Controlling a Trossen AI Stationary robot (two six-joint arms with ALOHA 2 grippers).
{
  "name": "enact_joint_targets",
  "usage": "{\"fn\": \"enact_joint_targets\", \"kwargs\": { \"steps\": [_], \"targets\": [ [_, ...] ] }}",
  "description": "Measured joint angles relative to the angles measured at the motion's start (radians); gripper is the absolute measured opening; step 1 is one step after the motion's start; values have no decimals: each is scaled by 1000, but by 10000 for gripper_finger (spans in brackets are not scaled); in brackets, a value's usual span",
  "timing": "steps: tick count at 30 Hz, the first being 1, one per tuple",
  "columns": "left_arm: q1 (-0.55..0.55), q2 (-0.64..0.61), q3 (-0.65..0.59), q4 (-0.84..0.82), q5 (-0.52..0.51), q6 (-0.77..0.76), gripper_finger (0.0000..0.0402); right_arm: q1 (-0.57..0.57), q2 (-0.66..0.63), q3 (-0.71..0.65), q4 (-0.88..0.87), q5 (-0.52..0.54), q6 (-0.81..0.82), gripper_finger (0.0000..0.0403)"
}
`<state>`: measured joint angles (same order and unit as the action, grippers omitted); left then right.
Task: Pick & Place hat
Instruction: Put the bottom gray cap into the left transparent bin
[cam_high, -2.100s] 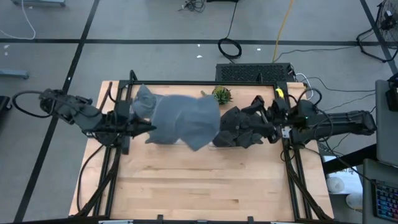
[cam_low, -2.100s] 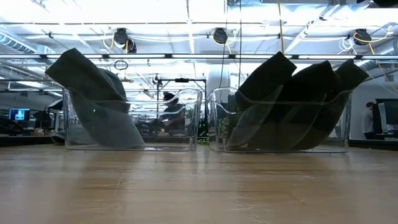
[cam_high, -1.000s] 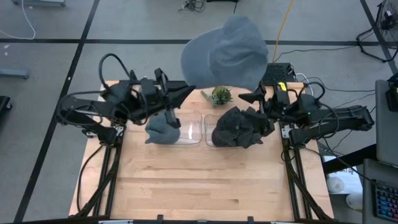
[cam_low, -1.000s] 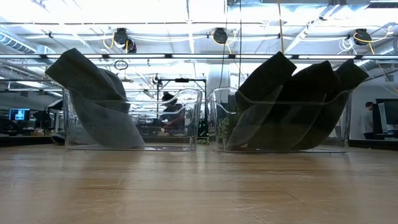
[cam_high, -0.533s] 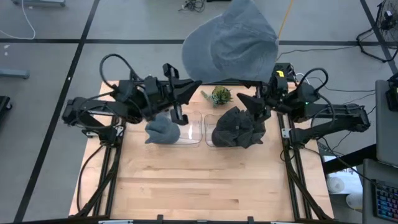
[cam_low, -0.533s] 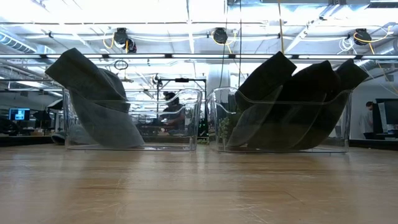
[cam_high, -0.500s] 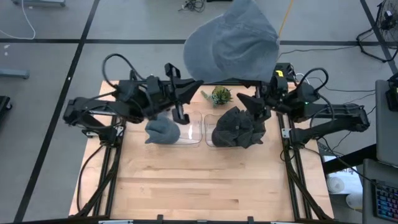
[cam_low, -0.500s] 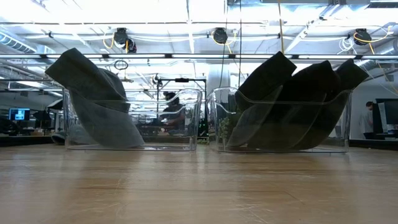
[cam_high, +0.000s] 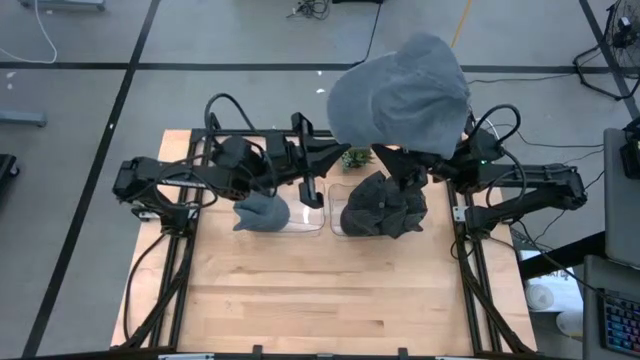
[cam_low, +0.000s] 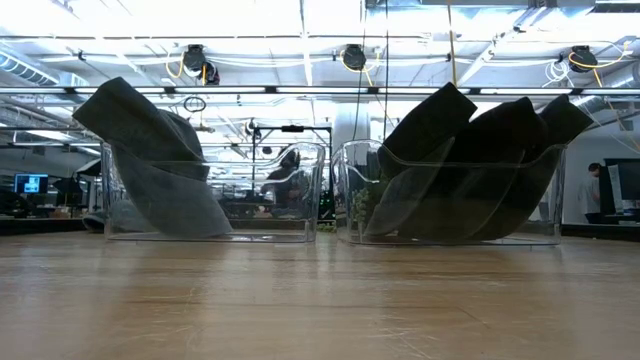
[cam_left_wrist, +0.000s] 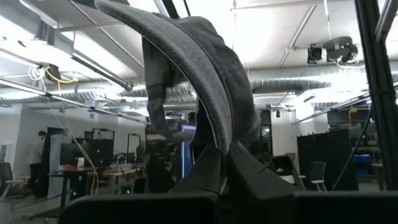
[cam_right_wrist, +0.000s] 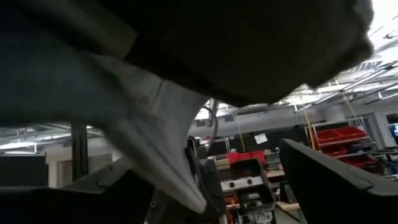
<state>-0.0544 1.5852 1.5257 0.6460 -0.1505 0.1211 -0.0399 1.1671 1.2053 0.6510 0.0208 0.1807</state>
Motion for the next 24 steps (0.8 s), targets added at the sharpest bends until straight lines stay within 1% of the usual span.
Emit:
{"fn": "enact_joint_targets", "kwargs": {
  "steps": [4,6,8,12,19,20,24],
  "targets": [
    [8,1,0,-4,-5,-8,7,1,1,0,-2,-33,12,312],
    [12,1,0,0,-20,-11,7,1,1,0,3,-52,16,298],
    [16,2,0,7,-26,-9,7,1,0,0,4,-52,16,274],
    [18,1,0,4,-31,-25,7,1,1,0,6,-52,14,201],
    [17,0,0,-14,-31,-35,7,1,0,0,22,-56,-1,26],
    [17,0,0,-16,-30,-39,7,1,0,0,22,-56,-16,15],
    [17,-2,0,-39,-26,-86,8,1,-1,0,18,-81,-33,5]
  ]
}}
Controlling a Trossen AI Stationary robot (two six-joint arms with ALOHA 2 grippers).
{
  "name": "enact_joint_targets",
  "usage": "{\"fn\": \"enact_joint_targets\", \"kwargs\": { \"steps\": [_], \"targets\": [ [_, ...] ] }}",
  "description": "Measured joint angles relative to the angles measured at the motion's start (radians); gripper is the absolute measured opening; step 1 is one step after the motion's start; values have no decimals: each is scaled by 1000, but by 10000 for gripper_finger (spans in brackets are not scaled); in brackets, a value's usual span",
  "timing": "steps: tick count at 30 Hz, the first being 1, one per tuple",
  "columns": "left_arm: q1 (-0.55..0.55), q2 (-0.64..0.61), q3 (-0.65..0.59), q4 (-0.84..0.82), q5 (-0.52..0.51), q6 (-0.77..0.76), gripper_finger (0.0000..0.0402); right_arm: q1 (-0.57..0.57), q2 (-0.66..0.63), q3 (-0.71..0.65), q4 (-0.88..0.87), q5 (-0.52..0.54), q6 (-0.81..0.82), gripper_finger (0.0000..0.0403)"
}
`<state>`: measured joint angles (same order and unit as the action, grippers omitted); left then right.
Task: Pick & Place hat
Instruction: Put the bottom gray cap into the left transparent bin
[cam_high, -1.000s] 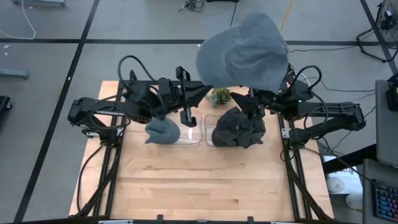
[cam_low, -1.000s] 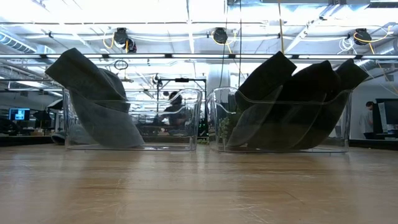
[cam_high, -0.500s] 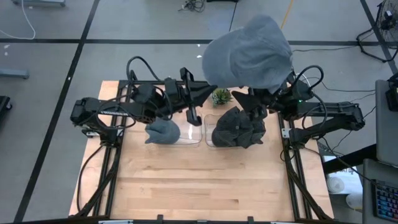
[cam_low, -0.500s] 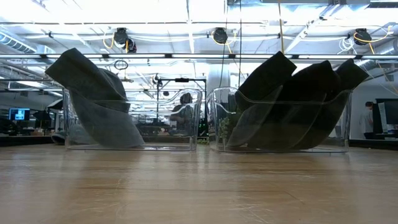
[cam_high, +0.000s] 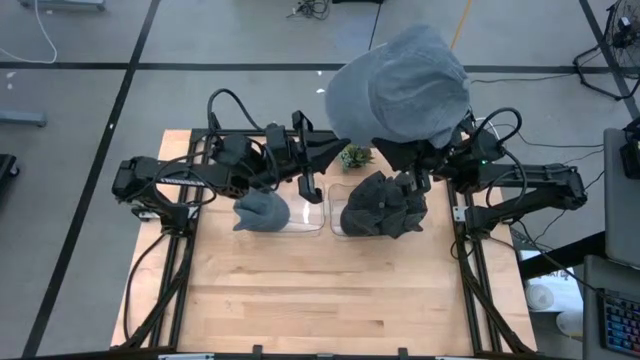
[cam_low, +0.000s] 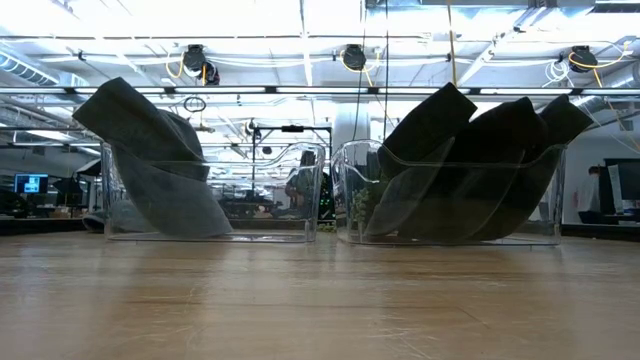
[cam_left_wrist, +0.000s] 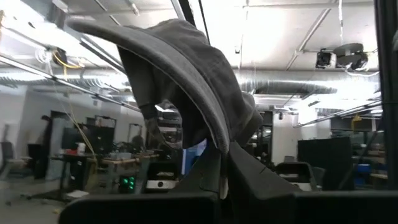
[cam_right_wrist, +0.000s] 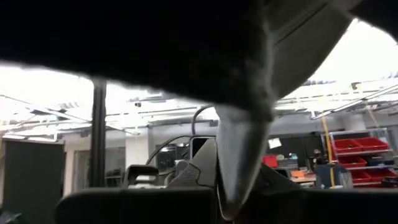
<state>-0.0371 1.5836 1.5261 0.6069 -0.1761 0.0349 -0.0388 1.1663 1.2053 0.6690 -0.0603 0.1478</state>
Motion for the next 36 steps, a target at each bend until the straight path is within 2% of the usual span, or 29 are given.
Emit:
{"fn": "enact_joint_targets", "kwargs": {
  "steps": [6,14,21,25,30,36],
  "targets": [
    [1,-14,0,-109,70,-42,66,6,-49,0,-112,-28,6,2],
    [1,-70,-1,-256,96,-111,144,8,-134,0,-357,-51,-4,1],
    [1,-145,-2,-405,124,-171,191,8,-166,0,-497,-117,34,1],
    [0,-187,-2,-514,141,-176,210,6,-173,1,-538,-227,102,1],
    [0,-251,2,-603,239,-213,229,-18,-167,-3,-674,-386,235,0],
    [2,-291,-2,-700,256,-236,233,-39,-165,-1,-789,-470,337,0]
  ]
}}
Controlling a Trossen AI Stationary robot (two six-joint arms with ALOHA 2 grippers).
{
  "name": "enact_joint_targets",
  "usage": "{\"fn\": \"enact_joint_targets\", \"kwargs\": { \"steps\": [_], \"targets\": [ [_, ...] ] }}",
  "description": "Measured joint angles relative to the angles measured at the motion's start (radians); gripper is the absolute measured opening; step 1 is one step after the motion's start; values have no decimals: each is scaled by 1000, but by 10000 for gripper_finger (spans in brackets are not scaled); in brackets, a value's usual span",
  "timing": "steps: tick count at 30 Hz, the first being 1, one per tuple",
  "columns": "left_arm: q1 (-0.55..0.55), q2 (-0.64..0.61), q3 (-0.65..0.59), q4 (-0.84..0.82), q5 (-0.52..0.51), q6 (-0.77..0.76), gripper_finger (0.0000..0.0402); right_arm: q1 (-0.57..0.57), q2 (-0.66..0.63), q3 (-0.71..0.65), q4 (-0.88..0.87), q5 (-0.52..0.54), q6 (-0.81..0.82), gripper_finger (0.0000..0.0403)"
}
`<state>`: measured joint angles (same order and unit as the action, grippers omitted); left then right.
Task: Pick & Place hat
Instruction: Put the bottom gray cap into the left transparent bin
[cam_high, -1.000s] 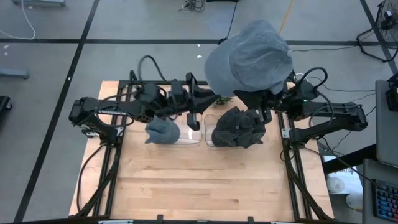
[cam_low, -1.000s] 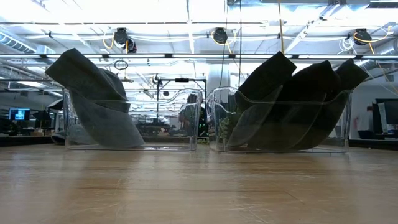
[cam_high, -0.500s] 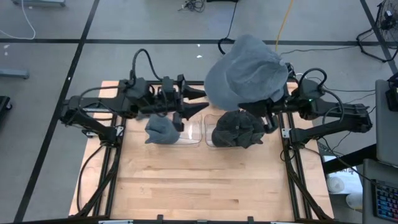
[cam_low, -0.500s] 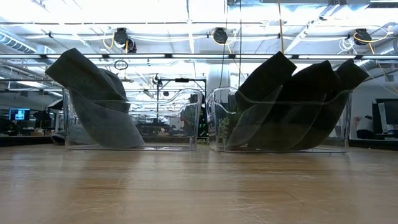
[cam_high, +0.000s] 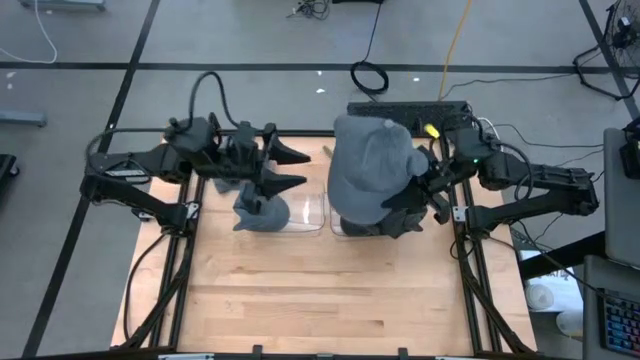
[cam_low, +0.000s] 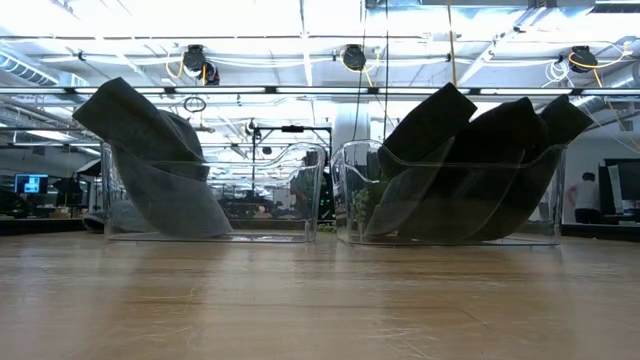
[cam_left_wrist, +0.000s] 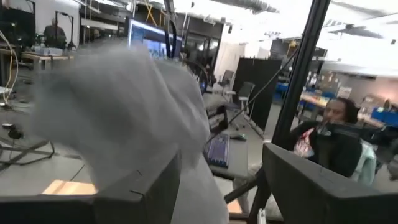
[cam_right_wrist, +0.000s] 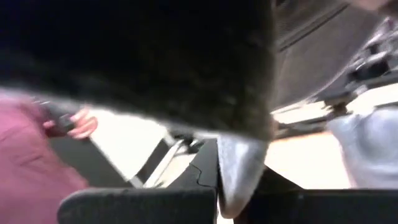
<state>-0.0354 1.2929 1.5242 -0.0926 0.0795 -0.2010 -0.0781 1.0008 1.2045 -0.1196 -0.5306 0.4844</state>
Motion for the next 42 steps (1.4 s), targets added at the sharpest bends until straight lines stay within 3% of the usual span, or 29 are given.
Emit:
{"fn": "enact_joint_targets", "kwargs": {
  "steps": [5,12,23,35,42],
  "targets": [
    [28,-30,3,-88,29,-49,220,-1,19,0,-28,-105,75,0],
    [94,-32,2,-174,236,-160,199,2,55,0,-103,-190,176,0],
    [174,-28,2,-231,411,-197,187,31,121,0,-129,-323,264,0],
    [204,23,2,-333,486,-198,180,113,238,0,-82,-444,321,0],
    [204,89,2,-316,595,-248,164,104,272,0,-16,-481,342,0]
  ]
}}
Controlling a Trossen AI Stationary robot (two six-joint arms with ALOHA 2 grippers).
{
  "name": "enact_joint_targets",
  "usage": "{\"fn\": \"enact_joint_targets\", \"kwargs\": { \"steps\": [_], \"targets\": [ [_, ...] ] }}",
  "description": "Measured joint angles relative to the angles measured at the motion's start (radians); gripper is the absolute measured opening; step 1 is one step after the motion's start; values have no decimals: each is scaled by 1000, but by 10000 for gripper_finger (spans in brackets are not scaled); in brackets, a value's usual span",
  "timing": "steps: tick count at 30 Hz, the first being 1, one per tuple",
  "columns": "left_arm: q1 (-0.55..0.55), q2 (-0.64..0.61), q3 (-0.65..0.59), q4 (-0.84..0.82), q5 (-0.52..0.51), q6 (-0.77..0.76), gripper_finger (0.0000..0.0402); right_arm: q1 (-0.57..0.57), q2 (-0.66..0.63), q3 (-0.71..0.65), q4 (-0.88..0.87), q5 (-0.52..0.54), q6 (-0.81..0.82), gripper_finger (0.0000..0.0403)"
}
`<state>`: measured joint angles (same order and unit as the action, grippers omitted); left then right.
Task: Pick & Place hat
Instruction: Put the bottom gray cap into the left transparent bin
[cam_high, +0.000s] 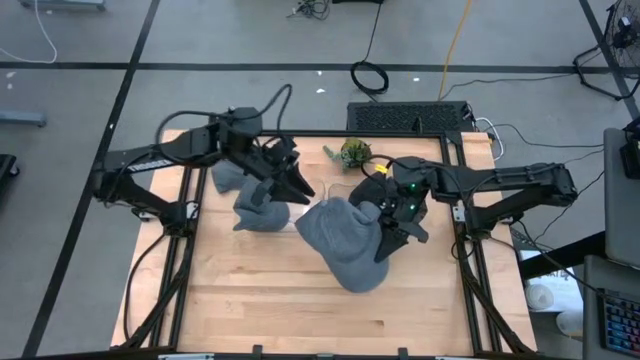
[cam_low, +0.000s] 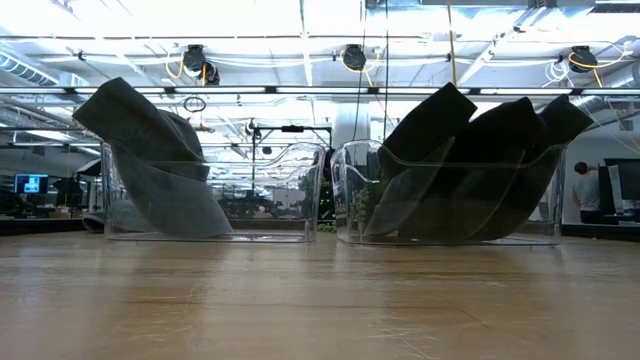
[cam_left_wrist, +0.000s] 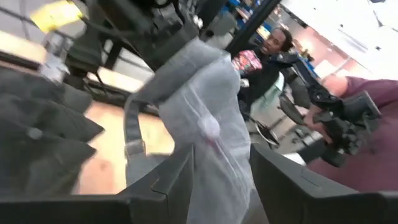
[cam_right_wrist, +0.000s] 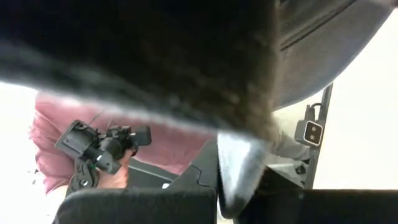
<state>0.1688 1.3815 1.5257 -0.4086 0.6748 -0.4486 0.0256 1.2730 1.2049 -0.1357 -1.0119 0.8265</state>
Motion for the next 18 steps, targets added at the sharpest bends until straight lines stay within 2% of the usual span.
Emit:
{"fn": "enact_joint_targets", "kwargs": {
  "steps": [3,9,18],
  "targets": [
    [-5,18,-1,24,30,-20,165,-5,3,0,-4,-13,-3,0],
    [-21,47,0,88,23,-34,168,-11,2,0,-3,-13,-12,0],
    [-36,79,-1,91,39,-59,148,-12,2,0,-3,-13,-18,0]
  ]
}}
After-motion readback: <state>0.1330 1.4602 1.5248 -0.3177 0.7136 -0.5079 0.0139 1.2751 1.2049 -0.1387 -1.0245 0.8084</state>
